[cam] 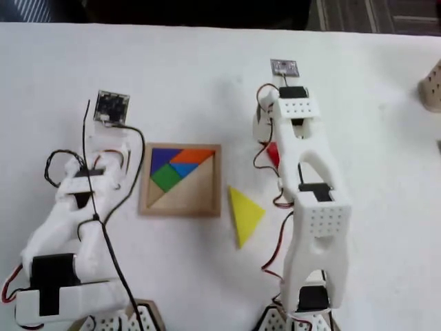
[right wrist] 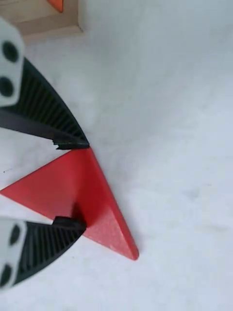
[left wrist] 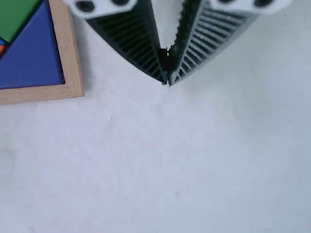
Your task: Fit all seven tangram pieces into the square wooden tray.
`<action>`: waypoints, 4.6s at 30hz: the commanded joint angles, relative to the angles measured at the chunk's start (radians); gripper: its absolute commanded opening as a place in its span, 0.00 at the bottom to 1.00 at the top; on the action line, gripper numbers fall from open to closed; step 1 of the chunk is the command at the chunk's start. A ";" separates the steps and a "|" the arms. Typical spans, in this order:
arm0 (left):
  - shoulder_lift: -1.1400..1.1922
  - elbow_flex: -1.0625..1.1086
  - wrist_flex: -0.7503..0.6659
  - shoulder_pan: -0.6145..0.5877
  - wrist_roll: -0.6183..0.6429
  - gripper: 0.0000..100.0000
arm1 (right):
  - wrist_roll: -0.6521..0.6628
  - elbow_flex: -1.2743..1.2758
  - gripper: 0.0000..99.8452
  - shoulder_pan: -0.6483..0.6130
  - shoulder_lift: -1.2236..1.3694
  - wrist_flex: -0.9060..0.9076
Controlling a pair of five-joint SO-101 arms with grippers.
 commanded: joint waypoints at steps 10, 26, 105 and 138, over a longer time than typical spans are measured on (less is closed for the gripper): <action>-0.004 -0.048 0.003 -0.018 -0.020 0.02 | 0.087 -0.261 0.23 -0.036 0.157 0.185; -0.004 -0.048 0.003 -0.018 -0.020 0.02 | 0.015 -0.465 0.29 0.021 0.283 0.314; -0.002 -0.054 -0.003 -0.015 -0.014 0.02 | 0.068 0.127 0.02 -0.410 -0.278 0.302; -0.002 -0.052 -0.003 -0.018 -0.015 0.02 | 0.362 0.167 0.02 -0.653 -0.240 0.160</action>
